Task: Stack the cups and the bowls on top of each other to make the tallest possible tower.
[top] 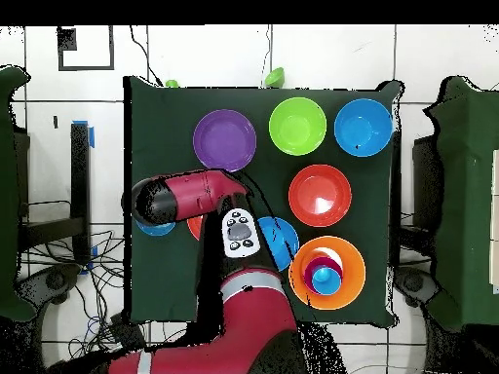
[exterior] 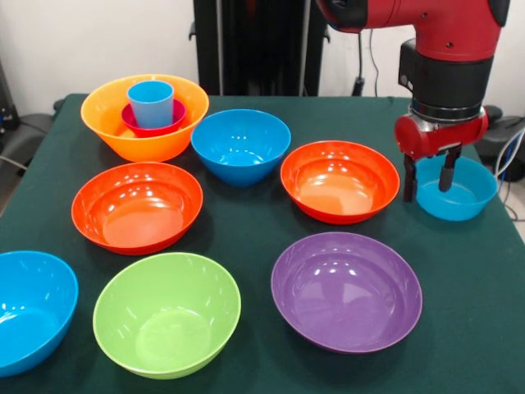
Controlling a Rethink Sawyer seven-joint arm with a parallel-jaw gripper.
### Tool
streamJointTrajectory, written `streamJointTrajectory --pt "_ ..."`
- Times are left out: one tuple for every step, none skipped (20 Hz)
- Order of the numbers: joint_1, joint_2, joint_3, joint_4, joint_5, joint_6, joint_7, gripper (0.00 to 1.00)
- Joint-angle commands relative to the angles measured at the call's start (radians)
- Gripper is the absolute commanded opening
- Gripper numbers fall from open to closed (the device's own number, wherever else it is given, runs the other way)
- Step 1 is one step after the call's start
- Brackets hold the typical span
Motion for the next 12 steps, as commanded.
streamJointTrajectory --pt "-0.021 0.108 0.105 0.044 -0.022 0.022 0.027 1.00" --pt "-0.022 0.112 0.110 0.043 -0.020 0.023 0.029 1.00" --pt "-0.023 0.112 0.114 0.051 -0.020 0.013 0.034 1.00" --pt "-0.027 0.109 0.118 0.064 -0.021 0.006 0.037 1.00" --pt "-0.027 0.107 0.122 0.072 -0.019 -0.001 0.043 1.00" --pt "-0.027 0.107 0.123 0.079 -0.019 -0.005 0.047 1.00" --pt "-0.022 0.111 0.119 0.081 -0.021 -0.011 0.054 1.00" --pt "-0.023 0.118 0.122 0.077 -0.022 -0.019 0.055 1.00" --pt "-0.022 0.120 0.122 0.078 -0.021 -0.019 0.056 1.00" --pt "-0.016 0.123 0.117 0.068 -0.021 -0.014 0.058 1.00" --pt "-0.014 0.124 0.115 0.069 -0.022 -0.013 0.059 1.00" --pt "-0.013 0.128 0.114 0.065 -0.022 -0.010 0.058 1.00"
